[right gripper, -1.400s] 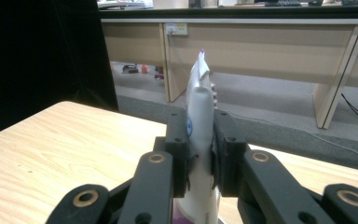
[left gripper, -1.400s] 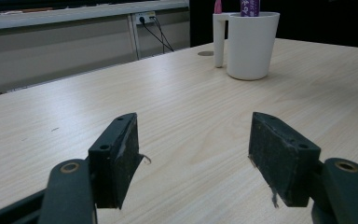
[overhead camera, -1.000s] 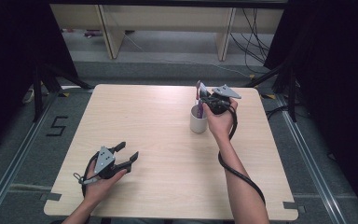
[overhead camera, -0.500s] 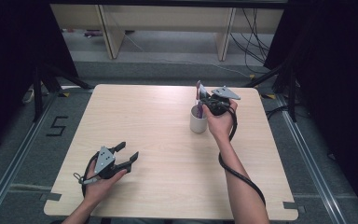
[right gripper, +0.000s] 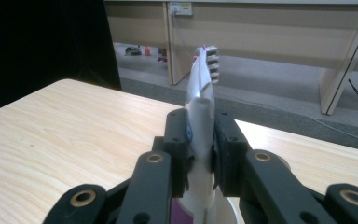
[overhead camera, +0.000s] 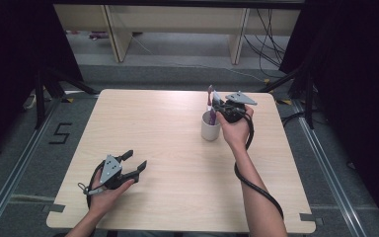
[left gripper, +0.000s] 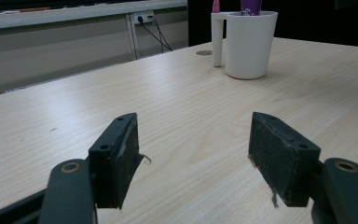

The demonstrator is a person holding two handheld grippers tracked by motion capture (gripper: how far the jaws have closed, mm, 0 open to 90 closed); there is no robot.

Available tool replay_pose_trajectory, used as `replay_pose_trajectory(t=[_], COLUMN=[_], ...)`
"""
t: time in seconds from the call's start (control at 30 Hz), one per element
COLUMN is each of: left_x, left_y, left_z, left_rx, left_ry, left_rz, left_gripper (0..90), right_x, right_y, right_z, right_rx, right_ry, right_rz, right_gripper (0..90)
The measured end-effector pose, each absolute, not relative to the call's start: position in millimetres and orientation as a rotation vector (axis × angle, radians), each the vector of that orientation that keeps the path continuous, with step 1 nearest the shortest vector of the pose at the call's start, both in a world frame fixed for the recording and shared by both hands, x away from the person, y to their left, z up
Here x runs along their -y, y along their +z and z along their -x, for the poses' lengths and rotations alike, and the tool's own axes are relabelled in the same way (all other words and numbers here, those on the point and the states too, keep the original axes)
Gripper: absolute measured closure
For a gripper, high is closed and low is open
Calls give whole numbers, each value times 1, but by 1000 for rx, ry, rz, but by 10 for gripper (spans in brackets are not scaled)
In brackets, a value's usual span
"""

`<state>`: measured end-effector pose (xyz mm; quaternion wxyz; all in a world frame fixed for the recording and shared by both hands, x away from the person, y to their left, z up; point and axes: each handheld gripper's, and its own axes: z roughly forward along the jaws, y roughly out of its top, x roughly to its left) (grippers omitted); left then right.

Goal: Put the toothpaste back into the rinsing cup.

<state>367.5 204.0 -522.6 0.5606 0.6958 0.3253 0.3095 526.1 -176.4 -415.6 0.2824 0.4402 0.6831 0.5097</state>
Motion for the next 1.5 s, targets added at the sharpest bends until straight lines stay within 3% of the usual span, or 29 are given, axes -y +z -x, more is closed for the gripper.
replay_pose_trajectory(t=[0.8, 1.5], left_x=[-204, -204], left_y=[-523, -523], left_z=[-368, -369], left_rx=[-764, -753], left_ry=[730, 729], left_rz=[-1638, -1629], left_gripper=[334, 335], right_x=[181, 181], right_y=[-413, -413], right_z=[-522, -523], right_rx=[-1850, -1870], right_ry=[1360, 1357], right_rz=[-1187, -1208], right_gripper=[734, 595])
